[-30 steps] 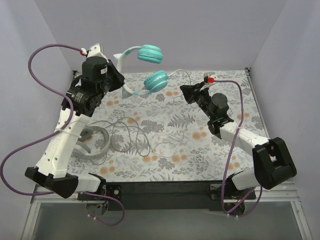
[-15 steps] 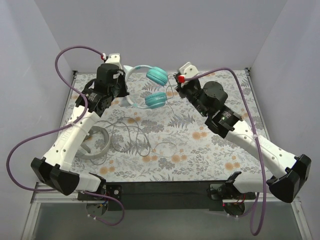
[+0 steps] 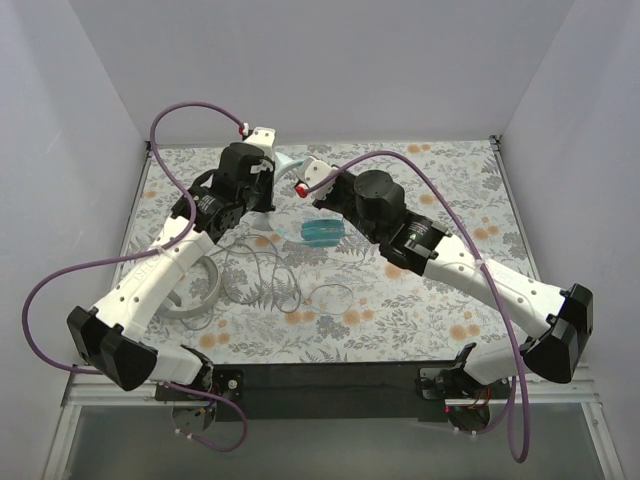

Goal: Wrap the headphones
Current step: Wrap the headphone cable with the right arm

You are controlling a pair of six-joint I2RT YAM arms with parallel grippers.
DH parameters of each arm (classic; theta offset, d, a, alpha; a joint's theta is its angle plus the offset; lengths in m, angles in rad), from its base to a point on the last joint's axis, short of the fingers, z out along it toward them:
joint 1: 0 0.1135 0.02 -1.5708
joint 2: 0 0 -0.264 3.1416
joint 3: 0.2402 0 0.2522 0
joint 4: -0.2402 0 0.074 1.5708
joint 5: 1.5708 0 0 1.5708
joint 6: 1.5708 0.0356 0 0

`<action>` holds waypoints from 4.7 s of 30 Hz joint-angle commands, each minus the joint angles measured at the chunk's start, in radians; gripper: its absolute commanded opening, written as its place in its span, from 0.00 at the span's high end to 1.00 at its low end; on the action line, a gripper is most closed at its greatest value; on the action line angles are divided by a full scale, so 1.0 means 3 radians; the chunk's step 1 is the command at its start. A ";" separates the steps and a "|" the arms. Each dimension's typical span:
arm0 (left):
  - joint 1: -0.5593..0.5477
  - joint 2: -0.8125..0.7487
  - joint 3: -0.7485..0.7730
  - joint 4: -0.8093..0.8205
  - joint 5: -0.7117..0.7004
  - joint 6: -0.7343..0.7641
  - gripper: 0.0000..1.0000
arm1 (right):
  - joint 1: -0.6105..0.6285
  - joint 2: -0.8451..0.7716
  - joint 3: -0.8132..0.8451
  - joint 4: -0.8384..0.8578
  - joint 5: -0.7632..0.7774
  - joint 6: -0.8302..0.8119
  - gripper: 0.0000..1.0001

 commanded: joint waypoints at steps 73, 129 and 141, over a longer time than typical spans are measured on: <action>-0.0402 -0.0525 -0.0288 0.0595 0.0421 -0.0201 1.00 | -0.2318 -0.0338 -0.0684 0.0609 -0.3451 0.2014 0.51; -0.0402 0.0053 0.0985 0.0155 0.0227 -0.0267 1.00 | -0.1956 0.1262 -0.2388 0.4792 -0.2771 0.4122 0.36; -0.0402 0.0063 0.1026 0.0140 0.0206 -0.0257 1.00 | -0.1670 0.2049 -0.1785 0.5192 -0.2956 0.4602 0.34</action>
